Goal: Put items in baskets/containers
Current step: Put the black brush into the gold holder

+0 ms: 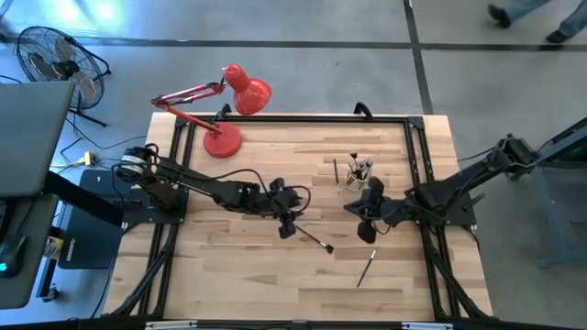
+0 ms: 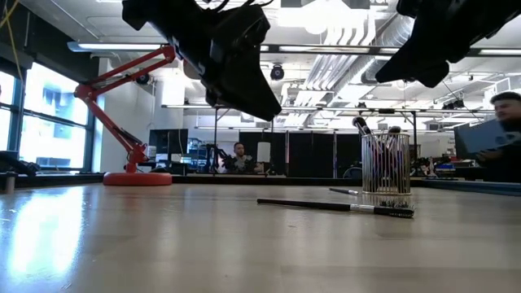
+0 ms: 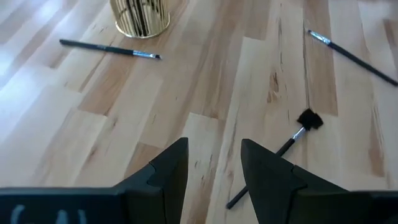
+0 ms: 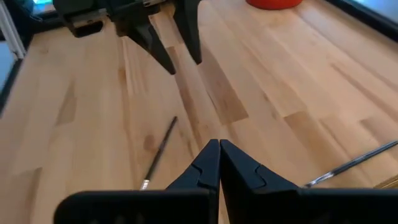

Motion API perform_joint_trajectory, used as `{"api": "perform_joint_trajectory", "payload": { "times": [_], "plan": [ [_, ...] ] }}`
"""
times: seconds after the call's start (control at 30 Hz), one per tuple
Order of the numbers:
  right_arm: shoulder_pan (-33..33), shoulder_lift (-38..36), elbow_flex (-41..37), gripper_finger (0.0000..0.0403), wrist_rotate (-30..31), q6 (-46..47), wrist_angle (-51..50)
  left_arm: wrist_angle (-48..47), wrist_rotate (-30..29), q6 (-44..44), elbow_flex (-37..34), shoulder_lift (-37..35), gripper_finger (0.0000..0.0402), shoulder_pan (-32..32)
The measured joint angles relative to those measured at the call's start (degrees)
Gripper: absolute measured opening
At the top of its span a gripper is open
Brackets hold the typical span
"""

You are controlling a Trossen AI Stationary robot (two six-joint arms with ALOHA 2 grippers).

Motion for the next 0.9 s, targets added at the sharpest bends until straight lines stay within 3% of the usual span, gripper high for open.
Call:
{"api": "perform_joint_trajectory", "payload": {
  "times": [0.23,0.43,0.6,0.77,0.9],
  "plan": [
    [-0.26,2.99,0.0,0.0001,0.27,5.06,0.05,0.68,1.49,3.5,0.0,0.0,0.0147,-1.21],
    [-1.05,7.29,0.0,0.0001,-4.14,3.65,3.22,2.24,-7.12,6.13,0.0,0.0,0.0147,-7.33],
    [1.33,11.11,0.71,0.0001,-6.57,3.05,7.14,0.12,-8.76,5.68,0.0,0.0,0.0147,-11.11],
    [7.67,17.55,9.0,0.0,-3.0,5.84,1.09,-4.0,-8.33,5.4,-0.02,0.0,0.0147,-13.03],
    [10.53,24.61,18.47,0.0,-2.11,12.76,-10.08,-1.18,-5.67,6.44,-2.26,0.0,0.0146,-12.63]
  ]
}}
